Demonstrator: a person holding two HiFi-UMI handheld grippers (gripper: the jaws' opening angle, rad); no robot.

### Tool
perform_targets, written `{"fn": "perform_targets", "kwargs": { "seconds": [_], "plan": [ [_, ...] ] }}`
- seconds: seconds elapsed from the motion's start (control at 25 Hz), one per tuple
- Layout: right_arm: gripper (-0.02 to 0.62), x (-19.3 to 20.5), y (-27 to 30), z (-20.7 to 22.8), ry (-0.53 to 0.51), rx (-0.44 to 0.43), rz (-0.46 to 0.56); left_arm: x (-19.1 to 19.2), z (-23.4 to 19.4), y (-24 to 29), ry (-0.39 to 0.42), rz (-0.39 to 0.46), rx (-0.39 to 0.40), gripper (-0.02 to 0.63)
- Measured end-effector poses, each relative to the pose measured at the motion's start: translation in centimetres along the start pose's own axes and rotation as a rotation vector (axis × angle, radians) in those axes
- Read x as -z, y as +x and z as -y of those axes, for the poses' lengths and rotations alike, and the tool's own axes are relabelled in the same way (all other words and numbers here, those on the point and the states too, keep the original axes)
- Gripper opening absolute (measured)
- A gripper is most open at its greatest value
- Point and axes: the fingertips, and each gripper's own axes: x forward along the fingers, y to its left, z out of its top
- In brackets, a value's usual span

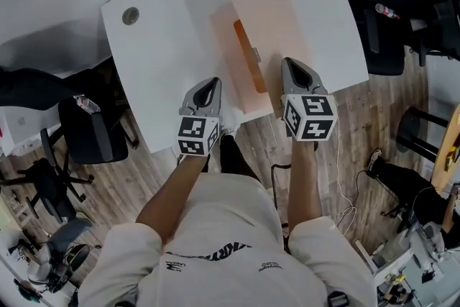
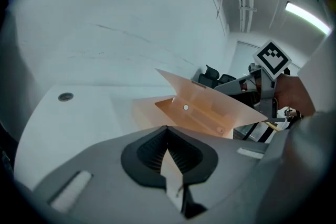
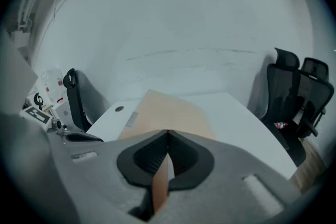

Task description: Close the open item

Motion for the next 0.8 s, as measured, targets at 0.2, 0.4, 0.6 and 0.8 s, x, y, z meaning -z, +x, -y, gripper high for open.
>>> {"fn": "perform_targets", "kwargs": {
  "seconds": [0.2, 0.4, 0.6, 0.8],
  "plan": [
    [-0.002, 1.0, 1.1, -0.7, -0.011, -0.02, -0.031, 1.5, -0.8, 1.3, -0.022, -0.03, -0.008, 0.0],
    [-0.002, 1.8, 1.7, -1.1, 0.002, -0.028, -0.044, 3.2, -0.8, 2.5, -0.043, -0.066, -0.002, 0.0],
    [-0.002, 2.9, 2.4, -1.2, 0.022, -0.037, -0.057, 4.5, -0.7, 3.5, -0.056, -0.091, 0.001, 0.0],
    [-0.002, 3.4, 3.2, -1.8, 0.033, -0.054, -0.071, 5.2, -0.7, 4.2, -0.069, -0.112, 0.013, 0.0]
  ]
}}
